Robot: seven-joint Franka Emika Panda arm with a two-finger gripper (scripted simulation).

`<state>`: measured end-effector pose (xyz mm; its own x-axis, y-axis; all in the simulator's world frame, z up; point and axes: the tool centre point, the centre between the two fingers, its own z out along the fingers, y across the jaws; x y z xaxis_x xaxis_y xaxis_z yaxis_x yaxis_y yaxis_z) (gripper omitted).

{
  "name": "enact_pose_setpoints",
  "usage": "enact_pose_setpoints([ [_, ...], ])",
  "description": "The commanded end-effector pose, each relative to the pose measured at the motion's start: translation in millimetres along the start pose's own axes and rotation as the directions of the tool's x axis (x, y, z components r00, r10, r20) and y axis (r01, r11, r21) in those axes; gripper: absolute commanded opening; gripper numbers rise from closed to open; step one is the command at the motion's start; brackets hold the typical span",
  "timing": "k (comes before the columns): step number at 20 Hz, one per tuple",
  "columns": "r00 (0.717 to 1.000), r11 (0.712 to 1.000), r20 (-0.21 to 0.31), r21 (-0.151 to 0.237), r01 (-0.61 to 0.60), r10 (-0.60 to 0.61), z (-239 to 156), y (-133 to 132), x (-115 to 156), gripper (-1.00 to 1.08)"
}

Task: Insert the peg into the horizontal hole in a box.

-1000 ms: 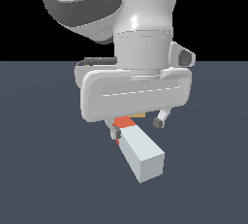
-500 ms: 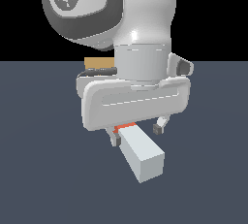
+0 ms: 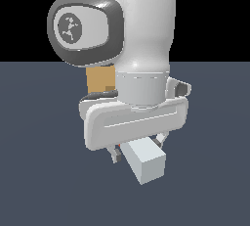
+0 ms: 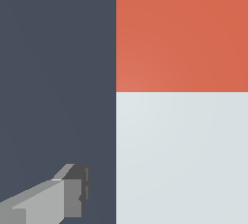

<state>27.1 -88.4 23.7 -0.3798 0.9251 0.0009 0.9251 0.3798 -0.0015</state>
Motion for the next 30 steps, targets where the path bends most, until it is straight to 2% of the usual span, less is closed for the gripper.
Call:
enact_pose_setpoints([
  [1, 1.0, 1.0, 0.001, -0.002, 0.0, 0.0, 0.2, 0.8, -0.6, -1.0],
  [17, 1.0, 1.0, 0.0, -0.001, -0.024, 0.024, -3.0, -3.3, 2.2, -1.0],
  [24, 0.993, 0.993, 0.0, -0.002, -0.117, 0.117, -15.4, -18.2, 12.6, -1.0],
  [30, 0.969, 0.969, 0.0, -0.002, -0.246, 0.246, -33.0, -37.1, 29.7, -1.0],
])
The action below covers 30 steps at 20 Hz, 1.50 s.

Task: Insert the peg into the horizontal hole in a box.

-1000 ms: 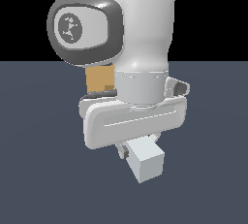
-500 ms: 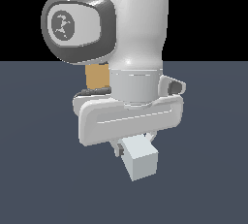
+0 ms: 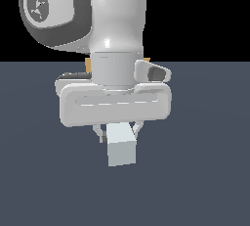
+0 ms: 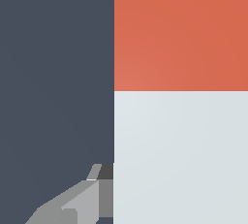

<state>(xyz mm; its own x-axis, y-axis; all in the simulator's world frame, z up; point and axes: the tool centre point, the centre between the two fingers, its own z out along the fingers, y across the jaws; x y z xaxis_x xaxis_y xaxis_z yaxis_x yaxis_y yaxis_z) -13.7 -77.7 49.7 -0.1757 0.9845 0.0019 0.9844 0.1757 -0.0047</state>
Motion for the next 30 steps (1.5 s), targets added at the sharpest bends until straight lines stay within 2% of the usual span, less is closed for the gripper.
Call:
enact_pose_setpoints([
  [1, 0.998, 0.998, 0.001, -0.005, -0.059, 0.059, -10.3, -8.1, 6.2, -1.0],
  [7, 0.984, 0.984, 0.0, -0.005, -0.176, 0.176, -26.3, -25.4, 20.9, -1.0],
  [13, 0.97, 0.97, 0.0, -0.005, -0.243, 0.243, -35.9, -34.2, 30.9, -1.0],
  [30, 0.965, 0.965, 0.0, -0.009, -0.261, 0.261, -41.0, -34.4, 34.4, -1.0],
])
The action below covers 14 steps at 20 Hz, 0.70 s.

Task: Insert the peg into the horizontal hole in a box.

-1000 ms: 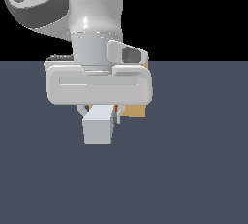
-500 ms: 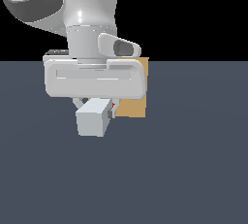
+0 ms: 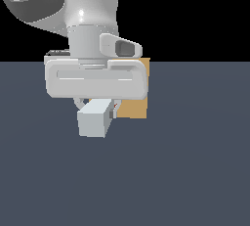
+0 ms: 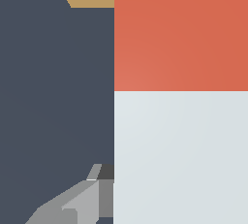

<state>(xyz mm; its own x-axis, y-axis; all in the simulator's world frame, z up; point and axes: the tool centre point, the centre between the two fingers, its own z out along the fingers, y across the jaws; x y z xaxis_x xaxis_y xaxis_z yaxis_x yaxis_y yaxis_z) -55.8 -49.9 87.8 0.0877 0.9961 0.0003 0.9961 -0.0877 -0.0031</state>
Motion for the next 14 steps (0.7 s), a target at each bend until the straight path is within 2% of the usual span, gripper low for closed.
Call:
enact_pose_setpoints([
  [1, 1.0, 1.0, -0.001, -0.007, 0.001, -0.001, -3.2, 2.4, 0.2, -1.0],
  [8, 1.0, 1.0, 0.0, -0.003, 0.001, -0.001, -1.2, 0.4, 9.1, -1.0],
  [14, 1.0, 1.0, 0.0, -0.004, 0.001, -0.001, -1.7, -0.1, 43.6, -1.0],
])
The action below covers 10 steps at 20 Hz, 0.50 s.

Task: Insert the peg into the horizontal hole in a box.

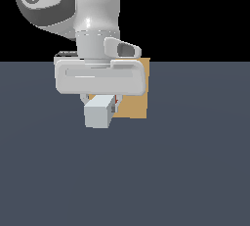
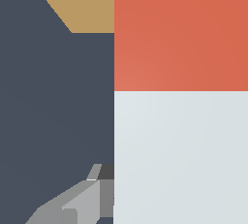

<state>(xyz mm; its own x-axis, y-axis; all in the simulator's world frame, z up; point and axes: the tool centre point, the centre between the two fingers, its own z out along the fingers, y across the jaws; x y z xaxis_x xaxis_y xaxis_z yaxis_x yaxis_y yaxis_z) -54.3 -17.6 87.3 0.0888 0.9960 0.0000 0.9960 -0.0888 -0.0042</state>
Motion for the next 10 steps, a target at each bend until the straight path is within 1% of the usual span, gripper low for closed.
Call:
enact_pose_setpoints([
  [1, 1.0, 1.0, -0.001, -0.006, 0.002, -0.002, -2.5, 1.1, 19.5, -1.0],
  [6, 1.0, 1.0, -0.001, -0.007, 0.002, -0.002, -3.2, 1.2, 57.1, -1.0],
  [10, 1.0, 1.0, -0.001, -0.008, 0.002, -0.002, -3.7, 2.0, 74.6, -1.0],
])
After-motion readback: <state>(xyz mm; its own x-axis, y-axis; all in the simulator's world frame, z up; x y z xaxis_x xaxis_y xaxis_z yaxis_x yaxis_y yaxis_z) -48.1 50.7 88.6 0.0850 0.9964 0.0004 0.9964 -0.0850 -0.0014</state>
